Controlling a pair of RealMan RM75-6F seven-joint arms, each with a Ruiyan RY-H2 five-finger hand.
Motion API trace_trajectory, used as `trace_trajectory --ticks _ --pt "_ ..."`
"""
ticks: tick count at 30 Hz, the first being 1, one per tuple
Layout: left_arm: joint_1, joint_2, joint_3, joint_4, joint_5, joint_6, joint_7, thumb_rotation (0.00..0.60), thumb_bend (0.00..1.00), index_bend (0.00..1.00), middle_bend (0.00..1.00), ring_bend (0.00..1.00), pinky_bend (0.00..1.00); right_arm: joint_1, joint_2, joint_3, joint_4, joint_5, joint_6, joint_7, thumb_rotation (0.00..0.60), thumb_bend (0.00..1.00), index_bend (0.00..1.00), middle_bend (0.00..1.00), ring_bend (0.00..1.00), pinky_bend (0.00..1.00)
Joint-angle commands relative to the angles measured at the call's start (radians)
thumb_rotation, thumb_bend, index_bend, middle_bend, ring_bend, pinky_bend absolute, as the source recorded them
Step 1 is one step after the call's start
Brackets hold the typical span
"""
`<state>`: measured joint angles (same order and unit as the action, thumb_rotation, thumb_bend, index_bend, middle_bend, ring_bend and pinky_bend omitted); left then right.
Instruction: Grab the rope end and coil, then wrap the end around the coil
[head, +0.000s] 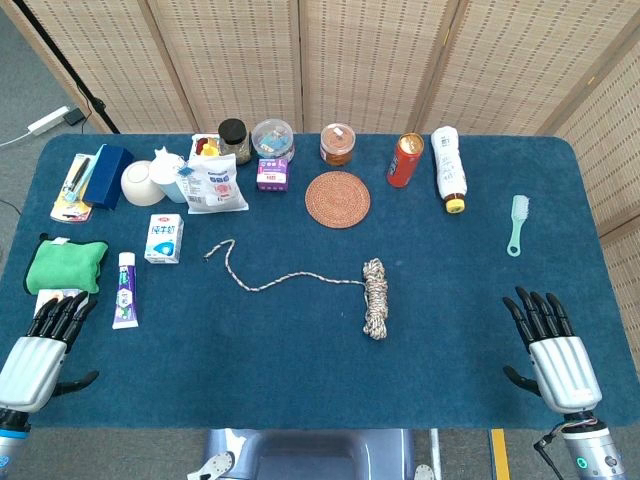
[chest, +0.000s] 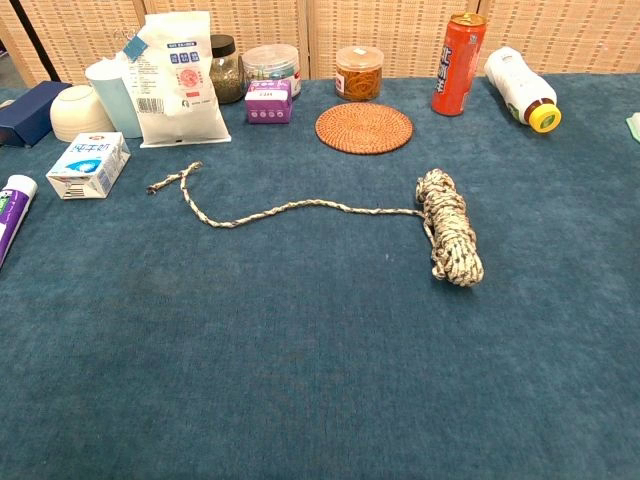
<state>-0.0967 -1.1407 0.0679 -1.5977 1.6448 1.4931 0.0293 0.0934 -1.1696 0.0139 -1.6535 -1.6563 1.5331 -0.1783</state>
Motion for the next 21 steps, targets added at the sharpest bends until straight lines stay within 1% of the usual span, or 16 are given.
trace_trajectory --ticks 1,5,8,15,21 --pt "0.0 0.0 -0.001 0.001 -0.002 -0.003 -0.002 0.6 0.02 0.0 0.0 0.0 0.0 -0.011 -0.018 0.017 -0.004 0.026 0.018 -0.023 0.6 0.0 0.0 0.0 0.0 0.0" --pt "0.001 0.0 -0.002 0.002 -0.005 -0.004 -0.003 0.6 0.02 0.0 0.0 0.0 0.0 -0.028 -0.052 0.047 -0.02 0.076 0.049 -0.044 0.6 0.0 0.0 0.0 0.0 0.0" --pt "0.004 0.001 -0.003 0.005 -0.007 -0.001 -0.007 0.6 0.02 0.0 0.0 0.0 0.0 -0.035 -0.057 0.058 -0.033 0.105 0.052 -0.061 0.6 0.0 0.0 0.0 0.0 0.0" --pt "-0.012 -0.005 -0.019 0.006 -0.03 -0.029 -0.023 0.6 0.02 0.0 0.0 0.0 0.0 -0.031 -0.06 0.078 -0.047 0.144 0.037 -0.073 0.6 0.0 0.0 0.0 0.0 0.0" --pt "-0.04 -0.017 -0.041 0.008 -0.042 -0.062 0.003 0.6 0.02 0.0 0.0 0.0 0.0 -0.021 -0.059 0.095 -0.045 0.189 0.008 -0.057 0.6 0.0 0.0 0.0 0.0 0.0"
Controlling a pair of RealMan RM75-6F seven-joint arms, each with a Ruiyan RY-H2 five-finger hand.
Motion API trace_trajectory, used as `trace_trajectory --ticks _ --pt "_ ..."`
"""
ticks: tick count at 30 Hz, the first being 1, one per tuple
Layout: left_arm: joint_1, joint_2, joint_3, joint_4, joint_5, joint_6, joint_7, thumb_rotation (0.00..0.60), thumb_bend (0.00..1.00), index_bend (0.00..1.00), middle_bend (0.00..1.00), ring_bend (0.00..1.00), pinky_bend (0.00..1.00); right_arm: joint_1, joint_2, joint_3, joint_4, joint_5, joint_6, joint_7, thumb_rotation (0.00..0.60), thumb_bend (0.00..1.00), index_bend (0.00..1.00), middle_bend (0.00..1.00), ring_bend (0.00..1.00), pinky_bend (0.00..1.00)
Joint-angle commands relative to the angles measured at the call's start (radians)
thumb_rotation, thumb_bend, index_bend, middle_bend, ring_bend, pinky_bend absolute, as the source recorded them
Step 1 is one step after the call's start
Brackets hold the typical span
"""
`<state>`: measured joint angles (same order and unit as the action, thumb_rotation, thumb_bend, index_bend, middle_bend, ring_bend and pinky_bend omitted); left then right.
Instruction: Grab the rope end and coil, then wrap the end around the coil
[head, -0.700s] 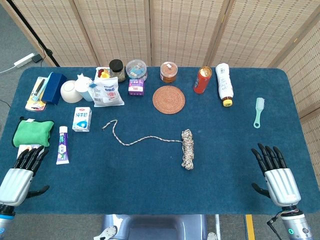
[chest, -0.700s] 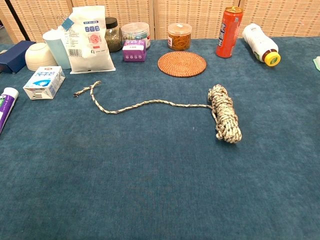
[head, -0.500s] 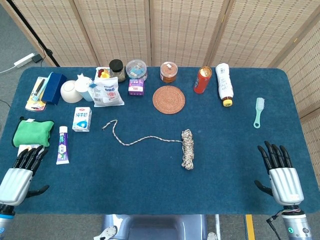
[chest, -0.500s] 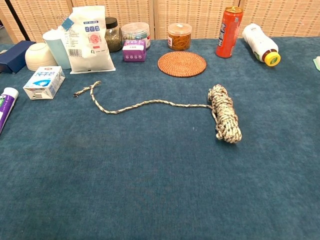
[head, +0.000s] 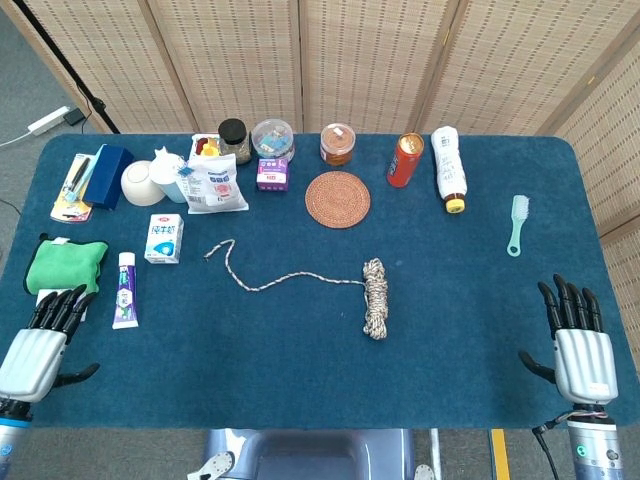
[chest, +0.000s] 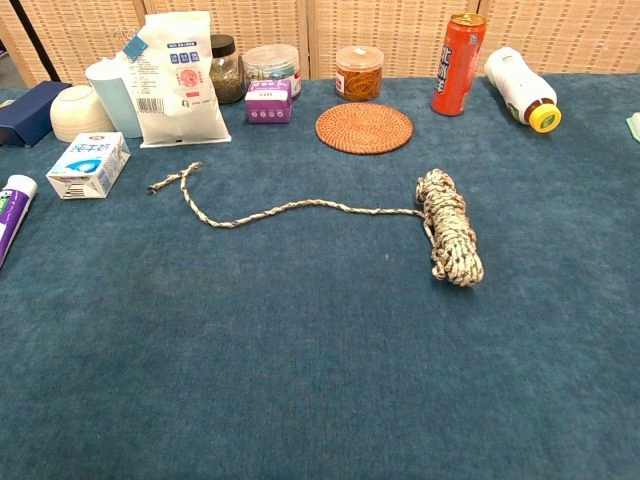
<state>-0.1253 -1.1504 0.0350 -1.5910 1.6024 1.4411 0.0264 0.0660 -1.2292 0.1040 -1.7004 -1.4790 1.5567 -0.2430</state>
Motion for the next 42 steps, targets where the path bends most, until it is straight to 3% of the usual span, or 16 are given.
trace_trajectory --ticks 1,8,10,14,17,30,42 --pt "-0.018 -0.011 -0.011 0.003 0.002 -0.016 0.009 0.6 0.02 0.0 0.0 0.0 0.0 0.009 0.001 0.006 0.003 0.016 -0.023 0.01 0.6 0.0 0.0 0.0 0.0 0.0" --pt "-0.074 -0.032 -0.047 -0.013 0.009 -0.055 0.0 0.6 0.03 0.01 0.0 0.0 0.0 0.018 0.008 0.008 0.003 0.036 -0.052 0.024 0.6 0.0 0.0 0.0 0.0 0.0" --pt "-0.115 -0.042 -0.074 -0.017 0.003 -0.088 -0.023 0.6 0.04 0.09 0.0 0.0 0.0 0.019 0.012 0.009 0.003 0.041 -0.057 0.035 0.6 0.0 0.0 0.0 0.0 0.0" --pt "-0.189 -0.081 -0.125 0.0 -0.028 -0.158 -0.013 0.6 0.16 0.35 0.0 0.0 0.0 0.021 0.018 0.012 0.004 0.045 -0.062 0.053 0.6 0.0 0.0 0.0 0.0 0.0" --pt "-0.243 -0.111 -0.154 0.01 -0.064 -0.224 0.027 0.6 0.24 0.43 0.0 0.0 0.0 0.023 0.02 0.011 0.007 0.05 -0.07 0.067 0.6 0.0 0.0 0.0 0.0 0.0" --pt "-0.4 -0.26 -0.213 0.063 -0.243 -0.422 0.199 0.6 0.32 0.42 0.0 0.0 0.0 0.04 0.011 0.013 0.027 0.093 -0.117 0.061 0.6 0.0 0.0 0.0 0.0 0.0" --pt "-0.488 -0.387 -0.226 0.151 -0.352 -0.475 0.324 0.6 0.37 0.45 0.0 0.0 0.0 0.05 0.011 0.011 0.039 0.108 -0.142 0.077 0.6 0.0 0.0 0.0 0.0 0.0"
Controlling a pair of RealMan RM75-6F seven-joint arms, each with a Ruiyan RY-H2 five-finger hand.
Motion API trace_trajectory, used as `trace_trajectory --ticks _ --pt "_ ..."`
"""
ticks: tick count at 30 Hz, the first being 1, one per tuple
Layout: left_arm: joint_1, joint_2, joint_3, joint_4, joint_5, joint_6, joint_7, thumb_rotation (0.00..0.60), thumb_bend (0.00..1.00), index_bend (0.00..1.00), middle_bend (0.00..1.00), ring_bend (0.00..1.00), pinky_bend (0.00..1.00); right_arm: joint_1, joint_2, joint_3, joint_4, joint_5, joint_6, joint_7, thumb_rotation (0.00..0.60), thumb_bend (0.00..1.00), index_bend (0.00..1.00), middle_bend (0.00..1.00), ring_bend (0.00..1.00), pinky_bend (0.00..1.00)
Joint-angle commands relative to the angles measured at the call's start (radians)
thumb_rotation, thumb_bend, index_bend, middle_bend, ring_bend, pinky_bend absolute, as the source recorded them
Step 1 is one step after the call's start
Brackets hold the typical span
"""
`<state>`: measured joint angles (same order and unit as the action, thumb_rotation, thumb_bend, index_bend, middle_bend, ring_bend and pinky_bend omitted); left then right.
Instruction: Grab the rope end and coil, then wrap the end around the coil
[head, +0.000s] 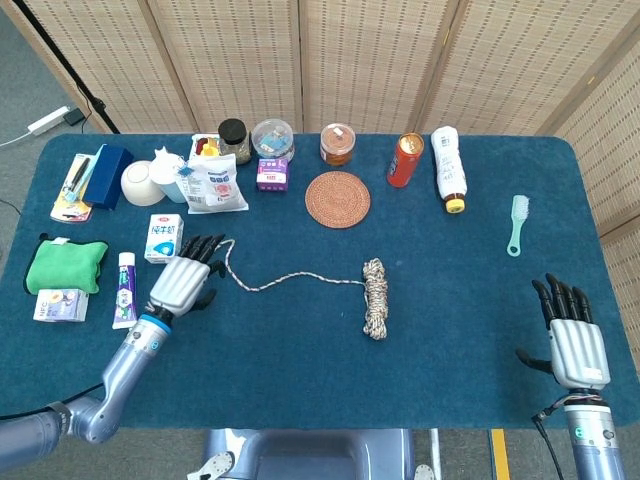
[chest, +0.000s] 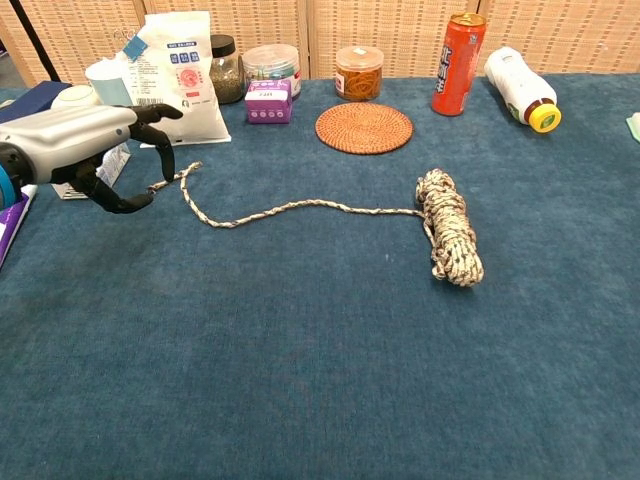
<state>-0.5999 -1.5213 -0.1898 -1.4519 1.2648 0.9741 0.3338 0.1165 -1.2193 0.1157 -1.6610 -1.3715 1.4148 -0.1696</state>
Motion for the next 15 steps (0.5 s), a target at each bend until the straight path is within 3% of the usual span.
trace_trajectory --ticks 1,15 --pt "-0.018 -0.023 -0.002 0.017 -0.021 -0.011 0.023 0.6 0.37 0.45 0.0 0.0 0.0 0.0 0.002 -0.001 -0.001 0.001 -0.001 0.006 0.6 0.0 0.0 0.0 0.0 0.0" --pt "-0.082 -0.126 -0.008 0.101 -0.091 -0.024 0.076 0.6 0.39 0.48 0.0 0.0 0.0 0.004 0.011 0.001 0.004 0.017 -0.014 0.024 0.6 0.0 0.0 0.0 0.0 0.0"
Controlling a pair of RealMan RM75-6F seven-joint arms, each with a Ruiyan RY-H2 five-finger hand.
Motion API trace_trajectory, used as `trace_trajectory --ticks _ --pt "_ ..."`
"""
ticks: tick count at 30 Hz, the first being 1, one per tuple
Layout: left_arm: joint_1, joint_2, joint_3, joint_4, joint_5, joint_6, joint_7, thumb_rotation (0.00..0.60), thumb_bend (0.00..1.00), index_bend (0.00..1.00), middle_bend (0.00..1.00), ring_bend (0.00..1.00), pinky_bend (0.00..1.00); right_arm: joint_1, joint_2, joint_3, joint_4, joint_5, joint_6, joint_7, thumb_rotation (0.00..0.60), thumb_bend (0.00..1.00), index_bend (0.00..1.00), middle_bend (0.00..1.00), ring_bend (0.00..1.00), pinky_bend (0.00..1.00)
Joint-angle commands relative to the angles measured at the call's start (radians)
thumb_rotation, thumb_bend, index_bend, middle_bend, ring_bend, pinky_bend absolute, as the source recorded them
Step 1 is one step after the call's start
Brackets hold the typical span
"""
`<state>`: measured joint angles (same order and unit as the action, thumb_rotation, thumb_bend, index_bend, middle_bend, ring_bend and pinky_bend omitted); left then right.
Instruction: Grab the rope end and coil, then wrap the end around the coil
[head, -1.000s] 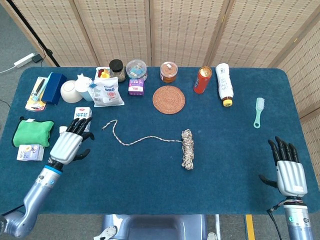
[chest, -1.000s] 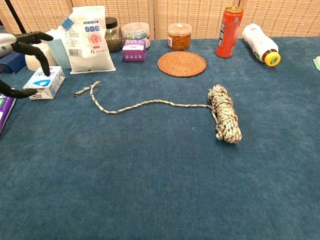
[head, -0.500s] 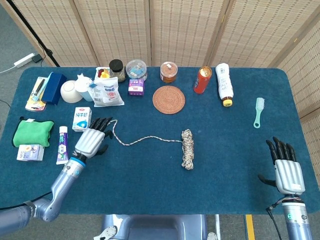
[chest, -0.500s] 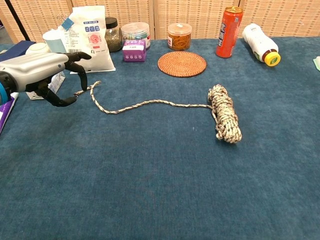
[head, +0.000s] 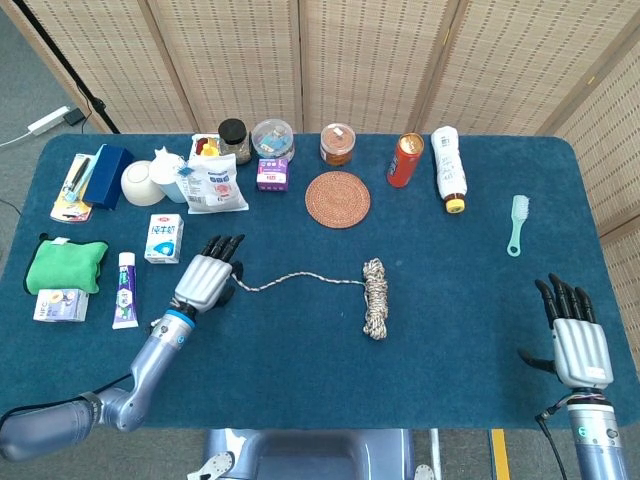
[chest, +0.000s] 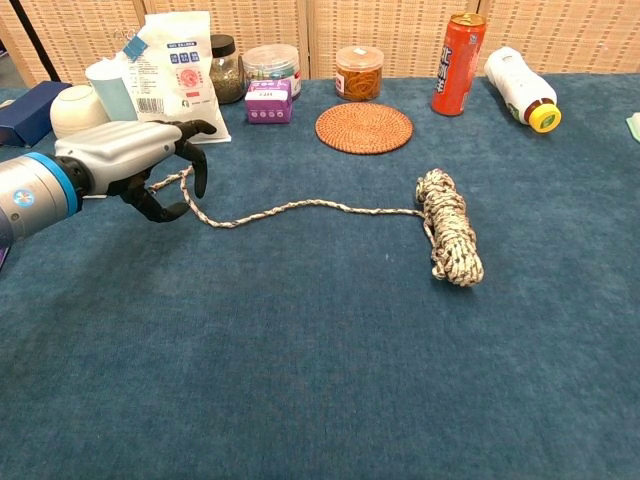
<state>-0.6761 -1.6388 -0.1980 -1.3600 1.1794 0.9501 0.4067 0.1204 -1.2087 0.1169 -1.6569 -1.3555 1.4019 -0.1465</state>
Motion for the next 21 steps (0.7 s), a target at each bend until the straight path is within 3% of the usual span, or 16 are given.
trace_trajectory --ticks 1,21 --pt "-0.009 -0.014 0.001 0.014 -0.01 -0.002 0.006 0.6 0.39 0.48 0.0 0.0 0.0 0.0 0.001 0.0 0.0 0.002 -0.002 0.002 0.6 0.0 0.0 0.0 0.0 0.0" --pt "-0.048 -0.099 0.013 0.133 -0.052 -0.037 -0.02 0.6 0.39 0.5 0.0 0.0 0.0 0.004 0.005 0.001 0.003 0.02 -0.013 0.013 0.6 0.0 0.0 0.0 0.0 0.0"
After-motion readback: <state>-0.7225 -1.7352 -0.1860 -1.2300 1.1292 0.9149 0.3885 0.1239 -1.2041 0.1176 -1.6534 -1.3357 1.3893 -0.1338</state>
